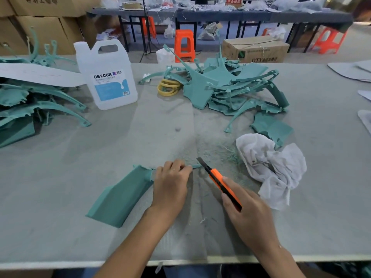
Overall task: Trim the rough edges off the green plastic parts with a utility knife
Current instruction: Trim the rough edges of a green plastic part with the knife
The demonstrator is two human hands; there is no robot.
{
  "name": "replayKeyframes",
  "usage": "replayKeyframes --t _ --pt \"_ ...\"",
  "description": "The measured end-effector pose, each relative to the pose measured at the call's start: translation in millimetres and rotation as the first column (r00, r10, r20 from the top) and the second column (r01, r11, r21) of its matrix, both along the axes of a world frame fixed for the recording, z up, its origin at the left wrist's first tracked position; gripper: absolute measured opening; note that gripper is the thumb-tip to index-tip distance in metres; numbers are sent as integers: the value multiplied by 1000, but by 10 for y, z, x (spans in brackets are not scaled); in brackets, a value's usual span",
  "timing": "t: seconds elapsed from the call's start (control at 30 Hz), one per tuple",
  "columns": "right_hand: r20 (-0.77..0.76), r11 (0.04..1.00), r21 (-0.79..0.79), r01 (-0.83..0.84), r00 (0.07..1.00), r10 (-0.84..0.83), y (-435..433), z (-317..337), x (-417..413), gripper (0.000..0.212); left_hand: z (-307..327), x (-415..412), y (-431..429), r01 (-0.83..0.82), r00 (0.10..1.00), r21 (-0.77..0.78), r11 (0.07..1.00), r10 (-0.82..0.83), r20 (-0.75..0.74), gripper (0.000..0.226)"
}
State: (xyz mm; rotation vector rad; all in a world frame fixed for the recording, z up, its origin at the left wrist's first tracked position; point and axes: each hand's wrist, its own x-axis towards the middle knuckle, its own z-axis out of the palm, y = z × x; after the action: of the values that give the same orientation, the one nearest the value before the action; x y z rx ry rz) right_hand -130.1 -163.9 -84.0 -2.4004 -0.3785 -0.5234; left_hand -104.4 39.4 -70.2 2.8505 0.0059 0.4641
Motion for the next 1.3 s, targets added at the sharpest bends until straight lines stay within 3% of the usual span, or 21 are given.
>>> replayKeyframes --t 0.57,0.7,0.83,1.0,1.3 --pt "68 1000 -14 20 997 -19 -3 -26 -64 51 -31 24 10 -17 1000 13 1000 17 16 39" --pt "0 997 29 70 998 -70 -9 -37 -29 49 -39 27 9 -13 1000 3 1000 13 12 40" --pt "39 999 -7 34 999 -34 11 -17 -72 51 -36 22 16 -15 1000 -4 1000 15 21 42" --pt "-54 996 51 68 996 -65 -35 -2 -33 49 -39 29 21 -11 1000 -4 1000 11 25 42" --pt "-41 998 51 37 999 -35 -9 22 -54 50 -60 43 42 3 999 -27 1000 -3 33 48"
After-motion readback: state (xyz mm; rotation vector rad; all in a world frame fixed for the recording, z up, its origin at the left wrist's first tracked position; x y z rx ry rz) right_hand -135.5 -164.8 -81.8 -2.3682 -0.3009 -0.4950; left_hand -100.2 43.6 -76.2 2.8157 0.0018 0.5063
